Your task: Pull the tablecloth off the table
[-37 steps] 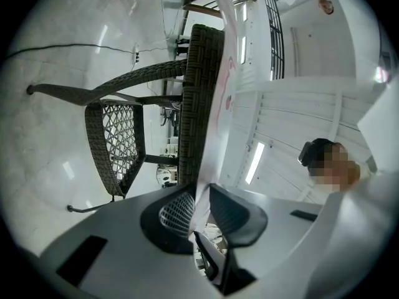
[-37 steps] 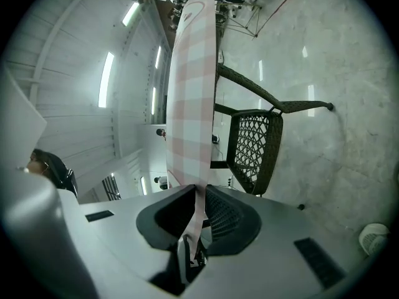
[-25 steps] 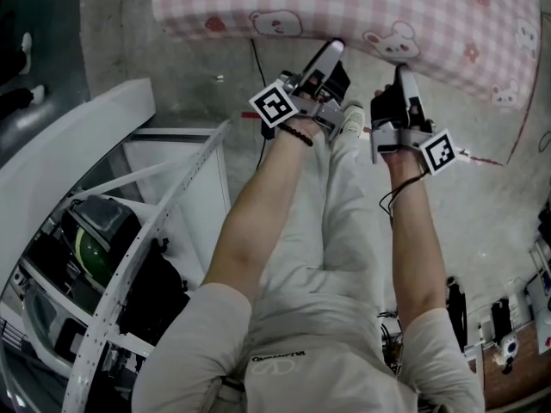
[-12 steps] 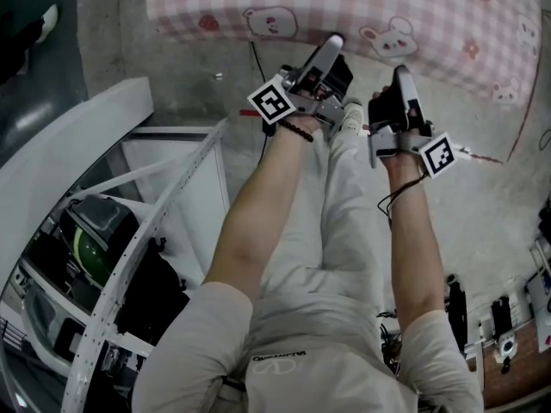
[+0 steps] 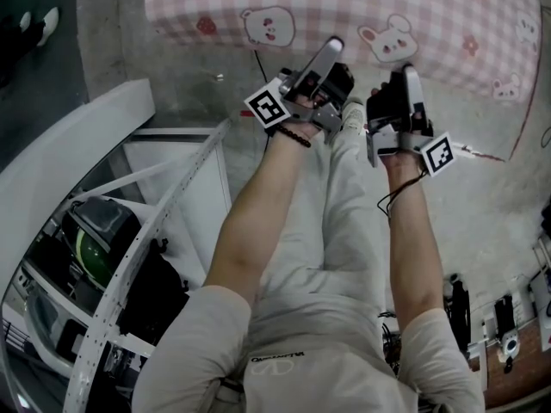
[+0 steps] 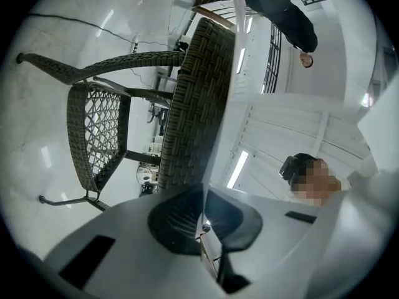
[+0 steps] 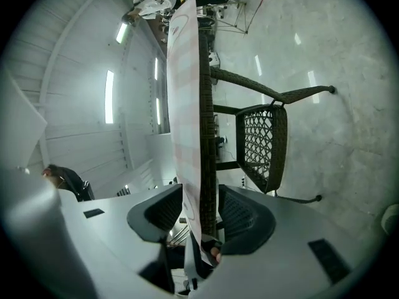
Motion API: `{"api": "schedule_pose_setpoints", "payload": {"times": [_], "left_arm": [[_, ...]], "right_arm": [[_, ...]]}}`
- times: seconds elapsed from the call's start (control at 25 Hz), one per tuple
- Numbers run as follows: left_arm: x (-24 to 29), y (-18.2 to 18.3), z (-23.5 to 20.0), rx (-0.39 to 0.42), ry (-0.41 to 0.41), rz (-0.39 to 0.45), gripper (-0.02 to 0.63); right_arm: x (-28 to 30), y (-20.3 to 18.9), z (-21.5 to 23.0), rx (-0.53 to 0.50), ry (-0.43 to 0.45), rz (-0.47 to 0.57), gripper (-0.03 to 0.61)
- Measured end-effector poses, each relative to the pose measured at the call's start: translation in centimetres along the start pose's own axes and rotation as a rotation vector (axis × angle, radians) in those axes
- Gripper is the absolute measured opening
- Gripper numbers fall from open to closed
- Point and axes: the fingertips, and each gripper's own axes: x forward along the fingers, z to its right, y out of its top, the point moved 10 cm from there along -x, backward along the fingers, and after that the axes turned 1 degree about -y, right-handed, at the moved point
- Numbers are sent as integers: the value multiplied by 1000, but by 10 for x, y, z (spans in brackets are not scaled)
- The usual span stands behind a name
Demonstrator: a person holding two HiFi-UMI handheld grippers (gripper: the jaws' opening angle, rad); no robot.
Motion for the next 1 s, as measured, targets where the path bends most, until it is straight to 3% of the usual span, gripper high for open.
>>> {"api": "schedule_pose_setpoints", "payload": {"times": [0.08, 0.2, 0.4, 1.0], "left_arm": [[0, 0, 1, -10, -6, -1, 3], [0, 0, 2, -13, -4, -5, 3], [0, -1, 3, -17, 6, -5, 3], [-1, -6, 18, -21, 72, 11, 2]], "right_arm": [[3, 0, -3, -14, 23, -16, 173], [10, 0, -4, -19, 16, -5, 63], [9, -2, -6, -7, 19, 14, 20], [1, -8, -32, -63, -70, 14, 9]]}}
